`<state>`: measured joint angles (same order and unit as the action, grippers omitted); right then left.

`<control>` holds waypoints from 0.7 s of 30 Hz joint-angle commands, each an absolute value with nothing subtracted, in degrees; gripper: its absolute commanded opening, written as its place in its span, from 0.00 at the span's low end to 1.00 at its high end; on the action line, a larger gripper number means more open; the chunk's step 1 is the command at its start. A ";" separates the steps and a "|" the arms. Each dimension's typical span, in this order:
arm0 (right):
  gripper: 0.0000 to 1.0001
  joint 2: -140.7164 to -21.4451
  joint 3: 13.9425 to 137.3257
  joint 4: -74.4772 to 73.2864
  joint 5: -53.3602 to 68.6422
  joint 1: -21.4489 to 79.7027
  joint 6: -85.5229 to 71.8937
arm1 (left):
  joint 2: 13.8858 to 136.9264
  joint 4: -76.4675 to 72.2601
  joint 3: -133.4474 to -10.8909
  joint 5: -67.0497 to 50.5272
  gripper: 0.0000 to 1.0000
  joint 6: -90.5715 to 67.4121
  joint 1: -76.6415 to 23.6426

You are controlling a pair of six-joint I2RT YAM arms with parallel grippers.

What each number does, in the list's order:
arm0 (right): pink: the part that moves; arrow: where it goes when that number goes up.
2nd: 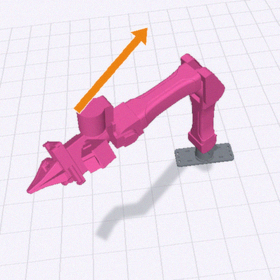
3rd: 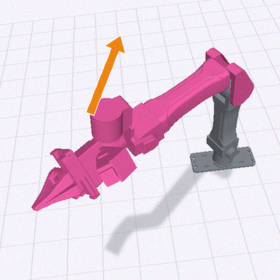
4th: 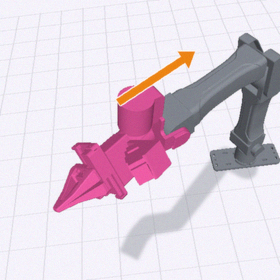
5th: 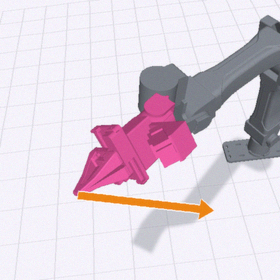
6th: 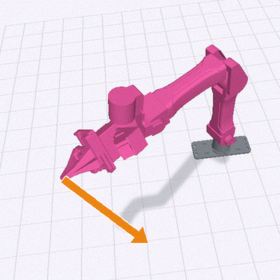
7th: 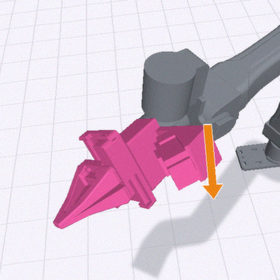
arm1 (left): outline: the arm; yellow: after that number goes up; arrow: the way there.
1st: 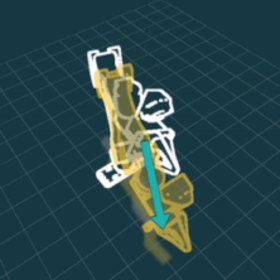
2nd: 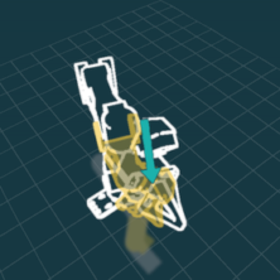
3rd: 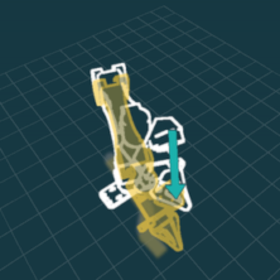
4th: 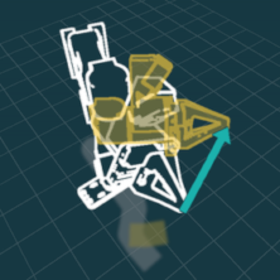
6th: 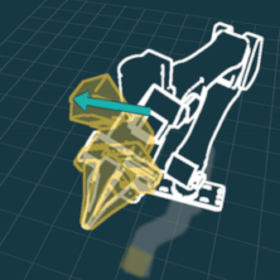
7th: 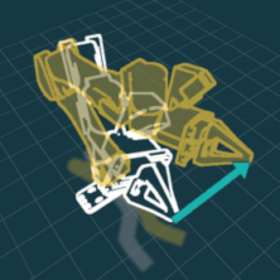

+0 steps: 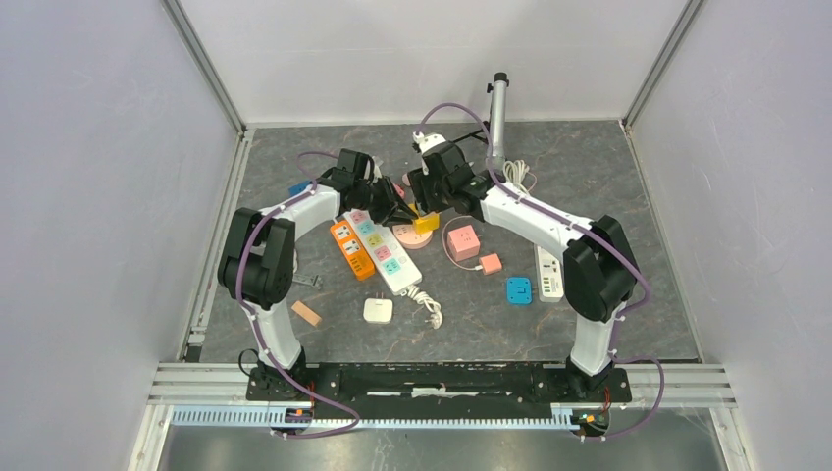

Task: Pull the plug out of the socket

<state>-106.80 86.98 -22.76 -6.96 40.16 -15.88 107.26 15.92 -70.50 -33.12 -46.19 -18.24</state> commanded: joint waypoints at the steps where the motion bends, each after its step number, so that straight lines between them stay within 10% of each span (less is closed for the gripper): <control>1: 0.00 -104.06 90.07 -18.93 -8.79 43.11 -14.83 | 112.82 25.87 -67.93 -18.22 0.29 -41.77 -18.27; 21: 0.00 -105.45 94.10 -21.53 -11.72 43.67 -12.21 | 113.51 28.79 -69.17 -15.68 0.29 -40.65 -18.95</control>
<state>-108.49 89.71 -24.99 -12.80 43.03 -13.13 107.55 19.00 -72.18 -31.48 -46.00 -18.83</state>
